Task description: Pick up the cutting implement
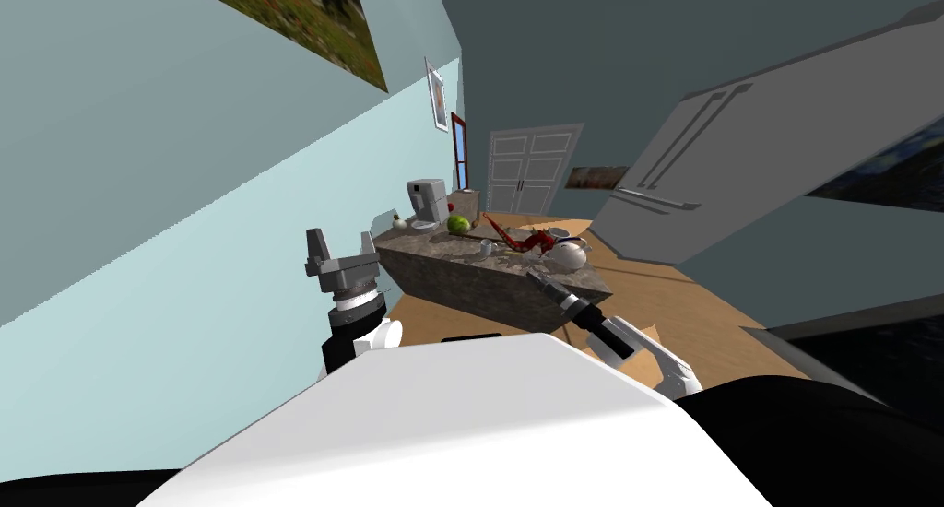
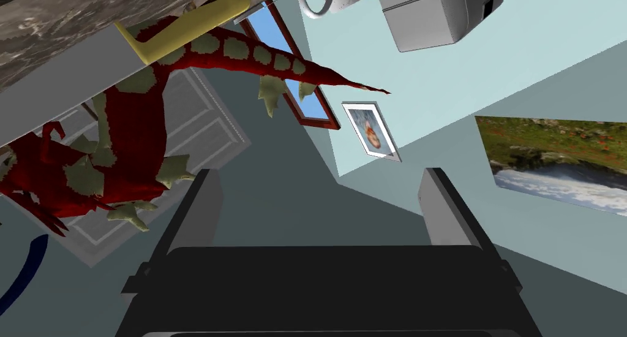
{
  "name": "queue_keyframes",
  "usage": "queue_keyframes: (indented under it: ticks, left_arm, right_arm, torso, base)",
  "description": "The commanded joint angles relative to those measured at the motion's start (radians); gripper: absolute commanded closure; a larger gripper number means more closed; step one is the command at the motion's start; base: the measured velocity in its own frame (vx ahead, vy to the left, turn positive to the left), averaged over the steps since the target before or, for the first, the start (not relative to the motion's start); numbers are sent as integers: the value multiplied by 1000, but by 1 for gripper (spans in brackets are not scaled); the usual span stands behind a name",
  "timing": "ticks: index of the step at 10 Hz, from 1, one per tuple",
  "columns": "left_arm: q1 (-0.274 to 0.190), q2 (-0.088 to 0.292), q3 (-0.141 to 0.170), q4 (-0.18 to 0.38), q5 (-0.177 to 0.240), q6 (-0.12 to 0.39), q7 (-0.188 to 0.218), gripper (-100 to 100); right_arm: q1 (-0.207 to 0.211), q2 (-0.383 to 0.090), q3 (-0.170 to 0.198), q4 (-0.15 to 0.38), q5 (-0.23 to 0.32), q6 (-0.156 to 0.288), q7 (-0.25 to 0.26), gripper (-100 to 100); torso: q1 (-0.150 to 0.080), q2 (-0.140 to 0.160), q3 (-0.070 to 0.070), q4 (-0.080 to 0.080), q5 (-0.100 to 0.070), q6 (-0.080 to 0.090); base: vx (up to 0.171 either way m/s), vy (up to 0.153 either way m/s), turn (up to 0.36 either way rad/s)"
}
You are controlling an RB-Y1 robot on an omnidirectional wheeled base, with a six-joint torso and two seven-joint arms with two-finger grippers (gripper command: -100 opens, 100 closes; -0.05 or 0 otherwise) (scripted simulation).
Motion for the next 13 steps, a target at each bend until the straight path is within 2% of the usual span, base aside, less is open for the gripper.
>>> queue_keyframes:
  ticks: [1,2,3,4,5,6,8,9,10,11,13]
  left_arm:
    - [0,0,0,0,0,0,0,0]
    - [0,0,0,0,0,0,0,0]
    - [0,0,0,0,0,0,0,0]
    - [0,0,0,0,0,0,0,0]
    - [0,0,0,0,0,0,0,0]
    - [0,0,0,0,0,0,0,0]
    - [0,0,0,0,0,0,0,0]
    - [0,0,0,0,0,0,0,0]
    - [0,0,0,0,0,0,0,0]
    - [0,0,0,0,0,0,0,0]
    - [0,0,0,0,0,0,0,0]
  right_arm:
    - [3,-50,1,35,18,5,14,-100]
    - [3,-62,1,35,18,5,14,-100]
    - [6,-96,3,70,36,5,30,-100]
    - [6,-110,3,70,36,5,30,-100]
    - [9,-142,6,106,56,4,46,-100]
    - [9,-157,6,106,56,4,46,-100]
    - [13,-228,13,173,98,-1,81,-100]
    - [13,-249,13,181,98,-1,81,-100]
    - [14,-282,17,219,120,-4,100,-100]
    - [14,-293,17,220,120,-4,100,-100]
    - [15,-361,27,284,168,-12,139,-100]
  torso:
    - [0,0,0,0,0,0]
    - [1,0,0,0,0,0]
    - [0,-1,0,0,0,0]
    - [-1,-1,-1,0,0,0]
    - [-1,-1,-1,0,0,0]
    - [0,-1,0,0,0,0]
    - [-1,-2,-1,0,0,0]
    - [0,-3,-2,-1,0,0]
    - [0,-2,-1,-1,0,0]
    - [0,-3,-2,-1,0,0]
    - [-1,-2,-1,0,0,0]
  base:
    - [9,80,49]
    - [14,66,25]
    - [24,59,66]
    - [13,52,28]
    - [12,70,51]
    - [18,63,39]
    - [44,65,118]
    - [37,64,37]
    - [45,63,74]
    - [35,48,47]
    - [53,50,124]
